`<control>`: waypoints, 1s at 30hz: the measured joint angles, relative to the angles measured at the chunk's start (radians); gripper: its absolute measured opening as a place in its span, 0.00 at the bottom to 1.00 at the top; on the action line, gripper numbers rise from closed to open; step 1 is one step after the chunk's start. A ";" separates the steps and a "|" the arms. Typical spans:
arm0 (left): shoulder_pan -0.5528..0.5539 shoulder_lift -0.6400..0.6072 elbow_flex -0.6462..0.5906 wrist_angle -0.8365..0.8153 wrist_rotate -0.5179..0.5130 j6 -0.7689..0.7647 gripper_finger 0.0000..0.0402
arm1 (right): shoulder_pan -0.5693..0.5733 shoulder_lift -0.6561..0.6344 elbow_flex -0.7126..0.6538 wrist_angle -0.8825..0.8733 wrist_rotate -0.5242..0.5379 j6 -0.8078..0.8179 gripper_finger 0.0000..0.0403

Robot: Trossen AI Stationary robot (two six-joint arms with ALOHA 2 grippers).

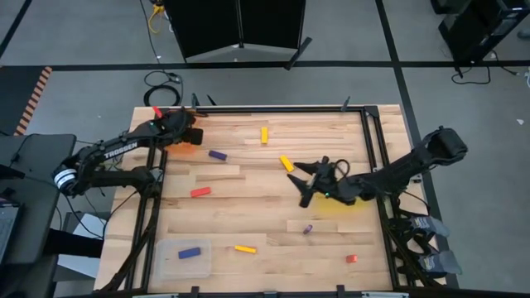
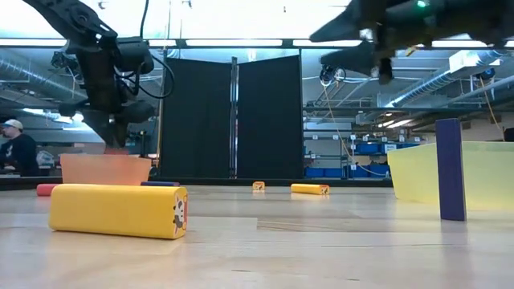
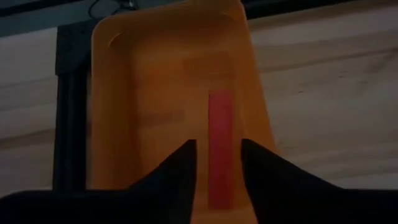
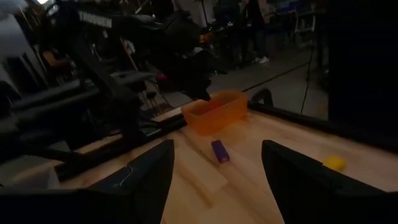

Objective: Sort blocks
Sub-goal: Put the top middle orange block into the orange transparent bin, then put the top right yellow block into the yellow transparent bin

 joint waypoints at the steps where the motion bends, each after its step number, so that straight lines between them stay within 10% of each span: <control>1: 0.001 0.001 0.000 -0.005 0.002 0.002 0.37 | -0.002 0.024 0.029 -0.009 0.000 -0.024 0.63; 9: -0.051 -0.036 0.000 0.054 0.137 0.058 0.48 | -0.115 0.124 0.331 -0.579 -0.046 0.073 0.62; 15: -0.233 -0.140 0.001 0.145 0.212 0.070 0.48 | -0.286 0.163 0.512 -1.091 -0.283 0.285 0.62; 30: -0.774 -0.187 0.000 0.306 0.087 -0.002 0.45 | -0.502 0.408 0.548 -1.222 -0.592 0.332 0.68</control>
